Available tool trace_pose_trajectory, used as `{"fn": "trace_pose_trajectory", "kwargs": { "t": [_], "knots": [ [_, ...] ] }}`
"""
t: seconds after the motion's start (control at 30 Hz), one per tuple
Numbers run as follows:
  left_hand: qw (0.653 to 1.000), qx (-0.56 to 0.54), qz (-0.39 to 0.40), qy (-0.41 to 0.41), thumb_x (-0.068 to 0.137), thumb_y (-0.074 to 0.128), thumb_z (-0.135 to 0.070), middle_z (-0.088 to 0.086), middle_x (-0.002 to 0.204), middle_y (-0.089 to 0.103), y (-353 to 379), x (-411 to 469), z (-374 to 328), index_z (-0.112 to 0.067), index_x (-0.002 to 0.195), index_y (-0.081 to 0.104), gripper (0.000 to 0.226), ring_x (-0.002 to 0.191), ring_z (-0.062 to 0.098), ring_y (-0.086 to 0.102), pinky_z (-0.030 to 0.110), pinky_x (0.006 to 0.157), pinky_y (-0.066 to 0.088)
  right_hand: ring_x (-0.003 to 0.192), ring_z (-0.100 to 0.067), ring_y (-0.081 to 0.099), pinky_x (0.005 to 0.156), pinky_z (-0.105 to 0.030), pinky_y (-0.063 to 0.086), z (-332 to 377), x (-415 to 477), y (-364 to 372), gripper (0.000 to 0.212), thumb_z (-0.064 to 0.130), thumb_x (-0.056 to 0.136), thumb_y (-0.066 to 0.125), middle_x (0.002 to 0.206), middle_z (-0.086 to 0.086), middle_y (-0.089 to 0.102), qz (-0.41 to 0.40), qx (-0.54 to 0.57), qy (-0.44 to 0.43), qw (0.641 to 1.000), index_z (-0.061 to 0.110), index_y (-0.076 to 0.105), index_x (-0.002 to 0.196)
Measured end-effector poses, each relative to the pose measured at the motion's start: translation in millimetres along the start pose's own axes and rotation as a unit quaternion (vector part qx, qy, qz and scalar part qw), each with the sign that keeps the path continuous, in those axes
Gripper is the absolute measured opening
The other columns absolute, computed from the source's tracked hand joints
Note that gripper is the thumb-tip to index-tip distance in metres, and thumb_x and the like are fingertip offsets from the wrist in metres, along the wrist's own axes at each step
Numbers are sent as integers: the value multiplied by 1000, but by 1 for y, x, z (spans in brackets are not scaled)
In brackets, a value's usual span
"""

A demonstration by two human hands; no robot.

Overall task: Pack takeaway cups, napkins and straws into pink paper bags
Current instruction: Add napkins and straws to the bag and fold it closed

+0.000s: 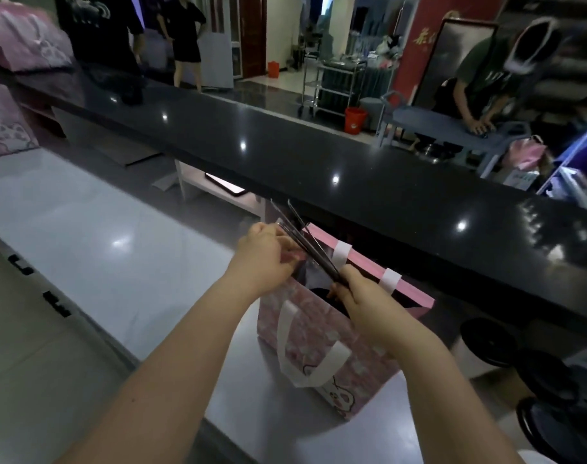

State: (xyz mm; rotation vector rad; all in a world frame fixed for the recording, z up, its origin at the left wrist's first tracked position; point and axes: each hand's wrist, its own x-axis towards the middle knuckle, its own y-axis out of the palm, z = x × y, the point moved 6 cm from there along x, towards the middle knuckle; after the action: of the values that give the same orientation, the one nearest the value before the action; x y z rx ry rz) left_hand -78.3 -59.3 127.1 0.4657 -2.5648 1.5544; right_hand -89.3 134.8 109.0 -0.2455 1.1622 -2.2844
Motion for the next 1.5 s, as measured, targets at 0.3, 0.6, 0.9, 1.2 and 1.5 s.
{"fn": "trace_pose_trajectory", "kwargs": {
  "t": [0.3,0.6,0.9,1.2,1.5],
  "knots": [
    [996,-81,6,-44,78,75,-46,-19,70,61,5,35,16,-33,65,63,22,70,1,59,22,54,46,73,-10,55,59,-29,42,-37,-13,-30,9,33,100,47,83,8,57,18,-102,105,989,35,46,91],
    [993,-106,37,39,80,72,-49,-22,82,62,1,42,16,-36,83,65,16,79,0,60,23,62,49,84,-17,53,68,-32,42,-35,-11,-31,21,37,95,55,107,0,60,4,-196,190,962,25,53,112],
    [956,-100,50,271,78,69,-13,-2,118,61,-4,22,-42,-21,113,69,37,115,24,48,38,92,42,96,-17,58,80,-34,51,4,-33,-38,25,31,89,64,109,6,63,-133,-181,160,961,31,61,114],
    [905,-122,55,404,82,65,-23,1,105,60,7,-15,-142,-20,107,70,25,108,25,49,40,87,40,95,-20,54,83,-40,47,12,-115,-62,22,16,86,65,96,4,67,-324,-192,209,902,20,69,107],
    [837,-71,141,523,86,57,-31,-3,118,58,61,-96,-250,-27,120,61,34,114,25,45,39,90,37,94,-22,53,79,-41,47,-16,-241,-75,15,16,86,66,95,1,67,-393,-198,322,838,20,69,100]
  ]
}}
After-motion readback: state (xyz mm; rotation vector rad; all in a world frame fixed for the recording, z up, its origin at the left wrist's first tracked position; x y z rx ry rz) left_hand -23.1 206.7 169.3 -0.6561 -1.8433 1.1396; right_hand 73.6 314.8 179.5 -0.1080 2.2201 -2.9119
